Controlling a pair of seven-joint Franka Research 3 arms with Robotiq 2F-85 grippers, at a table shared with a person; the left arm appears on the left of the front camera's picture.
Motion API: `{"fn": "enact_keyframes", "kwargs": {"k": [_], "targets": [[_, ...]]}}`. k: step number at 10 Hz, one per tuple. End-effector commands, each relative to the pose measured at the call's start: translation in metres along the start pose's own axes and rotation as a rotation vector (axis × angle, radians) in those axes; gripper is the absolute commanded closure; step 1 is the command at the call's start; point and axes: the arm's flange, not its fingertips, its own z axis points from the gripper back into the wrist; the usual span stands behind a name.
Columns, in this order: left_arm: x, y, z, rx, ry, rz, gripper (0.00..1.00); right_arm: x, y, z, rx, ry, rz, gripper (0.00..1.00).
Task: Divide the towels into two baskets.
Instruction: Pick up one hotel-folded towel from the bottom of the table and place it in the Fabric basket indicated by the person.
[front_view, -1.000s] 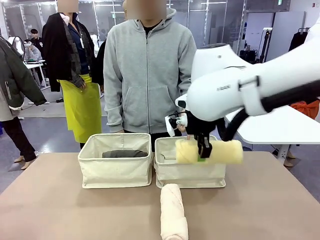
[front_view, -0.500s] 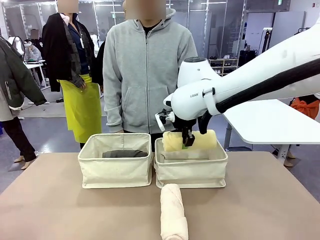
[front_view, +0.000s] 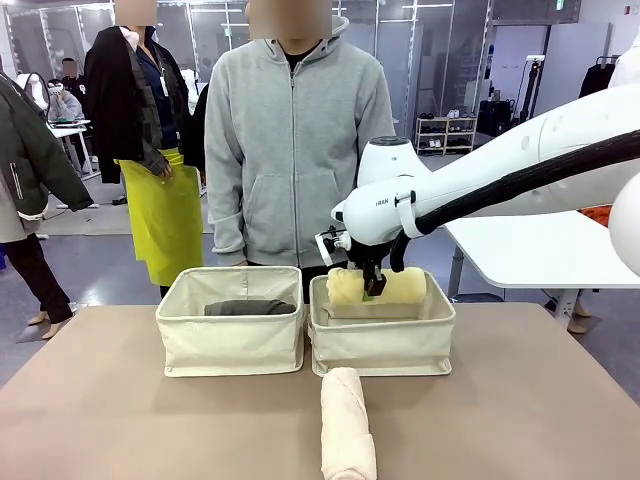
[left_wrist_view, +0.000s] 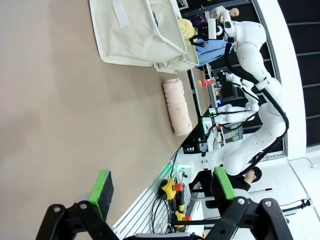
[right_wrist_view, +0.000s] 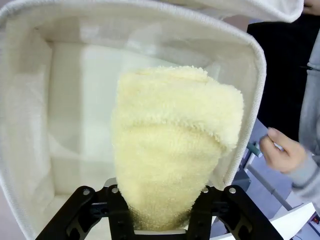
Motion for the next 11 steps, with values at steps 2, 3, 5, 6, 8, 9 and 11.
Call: {"fn": "enact_keyframes", "kwargs": {"k": [2, 3, 5, 6, 8, 9, 11], "targets": [[-0.001, -0.001, 0.003, 0.006, 0.002, 0.005, 0.00, -0.001, -0.003, 0.000, 0.045, -0.024, 0.031, 0.42], [-0.001, -0.001, 0.003, 0.006, 0.002, 0.005, 0.00, -0.002, -0.003, -0.002, 0.045, -0.022, 0.031, 0.20], [-0.001, -0.001, 0.003, 0.006, 0.002, 0.005, 0.00, -0.004, -0.003, -0.001, 0.046, -0.024, 0.022, 0.00], [-0.001, -0.001, 0.003, 0.006, 0.002, 0.005, 0.00, -0.005, -0.001, 0.001, 0.046, -0.027, 0.019, 0.00], [-0.001, -0.001, 0.003, 0.006, 0.002, 0.005, 0.00, -0.006, 0.005, 0.007, 0.037, -0.021, 0.011, 0.00], [-0.001, -0.001, 0.003, 0.006, 0.002, 0.005, 0.00, -0.005, 0.012, 0.011, 0.047, -0.012, 0.015, 0.00], [-0.001, -0.001, 0.003, 0.006, 0.002, 0.005, 0.00, -0.003, -0.001, -0.002, 0.024, -0.001, -0.002, 0.00]]}}
